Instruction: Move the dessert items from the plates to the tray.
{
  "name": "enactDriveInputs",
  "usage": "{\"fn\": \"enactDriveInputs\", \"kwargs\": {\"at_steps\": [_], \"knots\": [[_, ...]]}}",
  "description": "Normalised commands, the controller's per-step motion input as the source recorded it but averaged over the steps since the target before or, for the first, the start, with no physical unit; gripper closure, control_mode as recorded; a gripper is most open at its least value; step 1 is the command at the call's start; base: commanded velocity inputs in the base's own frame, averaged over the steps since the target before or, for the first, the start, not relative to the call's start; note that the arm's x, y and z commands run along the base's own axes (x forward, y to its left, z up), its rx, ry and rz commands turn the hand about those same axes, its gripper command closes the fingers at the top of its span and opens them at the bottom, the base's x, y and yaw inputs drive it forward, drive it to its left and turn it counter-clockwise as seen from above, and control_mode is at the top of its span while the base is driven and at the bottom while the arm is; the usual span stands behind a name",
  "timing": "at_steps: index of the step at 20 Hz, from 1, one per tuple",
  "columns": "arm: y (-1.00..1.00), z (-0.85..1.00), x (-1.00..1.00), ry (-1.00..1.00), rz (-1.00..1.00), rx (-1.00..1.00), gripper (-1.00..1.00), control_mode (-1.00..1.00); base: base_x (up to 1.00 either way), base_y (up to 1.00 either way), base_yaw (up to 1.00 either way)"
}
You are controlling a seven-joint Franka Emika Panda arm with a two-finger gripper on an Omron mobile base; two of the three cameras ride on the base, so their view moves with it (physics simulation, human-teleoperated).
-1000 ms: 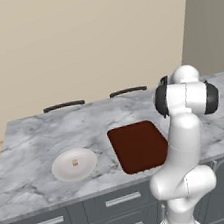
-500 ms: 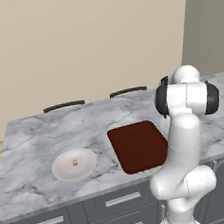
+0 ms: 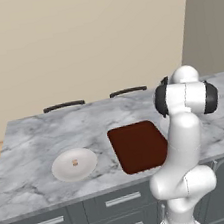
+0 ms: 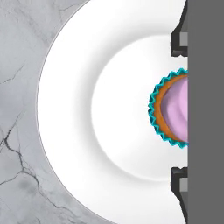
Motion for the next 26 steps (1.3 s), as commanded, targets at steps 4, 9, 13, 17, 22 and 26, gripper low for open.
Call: {"fn": "enactDriveInputs", "kwargs": {"at_steps": [4,9,13,17,22,26], "knots": [[-0.08,-0.24,-0.02,-0.13,0.0,0.0,-1.0,-1.0,0.0,0.0,0.0],[-0.03,-0.11,-0.17,-0.09,0.0,0.0,-1.0,-1.0,0.0,0.0,0.0],[0.0,0.0,-0.34,-0.05,0.0,0.0,-1.0,-1.0,0.0,0.0,0.0],[0.0,0.15,-0.13,0.0,0.0,0.0,-1.0,-1.0,0.0,0.0,0.0],[0.0,0.04,0.0,0.0,0.0,0.0,-1.0,-1.0,0.0,0.0,0.0],[0.02,0.0,0.0,0.0,0.0,0.0,-1.0,-1.0,0.0,0.0,0.0]]}}
